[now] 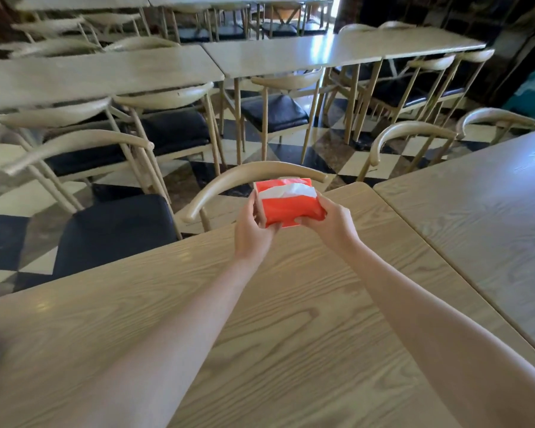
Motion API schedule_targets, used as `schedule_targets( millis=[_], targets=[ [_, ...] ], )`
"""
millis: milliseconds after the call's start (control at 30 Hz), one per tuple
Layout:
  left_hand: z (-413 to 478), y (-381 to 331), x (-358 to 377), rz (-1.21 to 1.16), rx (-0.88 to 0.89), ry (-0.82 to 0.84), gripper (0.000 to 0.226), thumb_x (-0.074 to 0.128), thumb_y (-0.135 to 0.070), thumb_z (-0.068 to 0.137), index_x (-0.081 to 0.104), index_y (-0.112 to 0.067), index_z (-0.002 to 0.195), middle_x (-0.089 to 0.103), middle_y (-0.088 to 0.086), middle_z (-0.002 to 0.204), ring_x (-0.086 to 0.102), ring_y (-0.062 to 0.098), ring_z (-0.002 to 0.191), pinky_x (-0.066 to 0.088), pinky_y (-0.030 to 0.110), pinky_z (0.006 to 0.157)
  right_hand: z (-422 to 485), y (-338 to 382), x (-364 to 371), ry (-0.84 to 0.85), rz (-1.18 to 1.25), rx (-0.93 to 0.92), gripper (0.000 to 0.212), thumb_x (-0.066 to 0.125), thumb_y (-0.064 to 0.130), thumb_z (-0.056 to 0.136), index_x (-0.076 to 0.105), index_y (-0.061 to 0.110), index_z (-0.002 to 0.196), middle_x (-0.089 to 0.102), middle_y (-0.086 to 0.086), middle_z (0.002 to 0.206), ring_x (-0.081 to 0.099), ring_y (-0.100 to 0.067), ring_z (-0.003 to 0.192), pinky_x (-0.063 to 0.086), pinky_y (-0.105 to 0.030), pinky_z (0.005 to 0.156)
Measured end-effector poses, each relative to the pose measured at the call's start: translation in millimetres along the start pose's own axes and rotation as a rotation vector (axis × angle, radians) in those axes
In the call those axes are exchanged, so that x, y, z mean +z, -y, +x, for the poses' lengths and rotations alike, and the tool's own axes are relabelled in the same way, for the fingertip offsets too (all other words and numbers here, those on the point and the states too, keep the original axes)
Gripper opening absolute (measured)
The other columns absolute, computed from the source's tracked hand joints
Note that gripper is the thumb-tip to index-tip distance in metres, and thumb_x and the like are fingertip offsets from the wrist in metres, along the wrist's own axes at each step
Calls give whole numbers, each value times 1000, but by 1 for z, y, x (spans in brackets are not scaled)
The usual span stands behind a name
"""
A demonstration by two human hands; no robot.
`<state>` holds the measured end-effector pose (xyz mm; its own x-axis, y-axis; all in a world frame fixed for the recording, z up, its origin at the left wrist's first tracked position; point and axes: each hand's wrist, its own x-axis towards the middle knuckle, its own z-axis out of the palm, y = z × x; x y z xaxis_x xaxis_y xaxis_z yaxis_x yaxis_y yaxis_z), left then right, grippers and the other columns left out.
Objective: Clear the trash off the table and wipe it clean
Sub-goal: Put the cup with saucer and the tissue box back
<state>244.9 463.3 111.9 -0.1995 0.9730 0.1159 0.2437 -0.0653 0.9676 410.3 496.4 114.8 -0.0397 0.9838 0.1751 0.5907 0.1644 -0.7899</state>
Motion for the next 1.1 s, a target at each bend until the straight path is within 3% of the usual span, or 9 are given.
schedule_targets(
  millis=[167,367,500,633,733,833,933,1033,1100],
  targets=[
    [-5,-17,-75,-56,78,-124,60,77,-14,76,46,-25,126,53,-22,110,52,-10,100,42,3,78,-4,73,38,12,18,-97,64,79,26,72,54,18,130,62,13,84,53,3,69,36,4,60],
    [-26,-16,-193,36,127,-277,64,78,-24,74,46,-26,130,44,-33,102,51,-17,96,39,-6,71,-25,159,118,71,101,-189,60,75,25,76,51,24,132,64,12,92,57,11,76,46,-1,63],
    [-48,9,-271,77,42,-327,71,77,-25,75,42,-23,137,52,-11,123,48,3,114,42,11,86,-49,200,187,177,146,-205,64,73,28,79,42,32,135,62,18,89,62,1,81,50,-15,72],
    [-81,40,-336,89,-38,-394,67,77,-23,75,46,-27,134,52,-22,111,51,-3,105,40,6,79,-82,229,255,241,130,-254,65,73,29,77,43,31,135,59,20,89,57,1,80,40,-6,66],
    [-106,67,-374,60,-83,-389,55,76,-15,74,54,-40,117,60,-29,98,59,-8,94,47,11,78,-111,235,301,302,132,-242,64,74,30,75,47,31,133,62,16,87,58,2,76,40,1,64],
    [-128,102,-397,71,-117,-368,39,74,-7,75,60,-15,111,69,1,100,66,14,94,56,33,80,-139,230,339,392,69,-215,61,74,27,76,50,27,132,67,7,88,60,-5,77,40,-2,65],
    [-145,136,-409,142,-183,-359,30,71,-7,76,61,-9,104,67,1,92,64,19,87,53,30,75,-159,220,367,455,-30,-185,58,73,27,76,50,23,129,68,4,97,63,-15,90,48,-21,74],
    [-154,161,-411,177,-245,-320,39,66,-4,80,55,-11,117,63,-3,95,63,19,93,49,20,79,-172,210,386,494,-103,-126,60,73,26,75,49,19,130,67,1,108,61,-21,101,50,-35,84],
    [-157,173,-410,166,-280,-270,54,59,-3,84,44,-14,135,62,-2,105,61,17,100,50,28,87,-179,204,394,486,-106,-75,52,73,22,73,54,20,122,67,3,100,61,-22,96,47,-29,73]
  ],
)
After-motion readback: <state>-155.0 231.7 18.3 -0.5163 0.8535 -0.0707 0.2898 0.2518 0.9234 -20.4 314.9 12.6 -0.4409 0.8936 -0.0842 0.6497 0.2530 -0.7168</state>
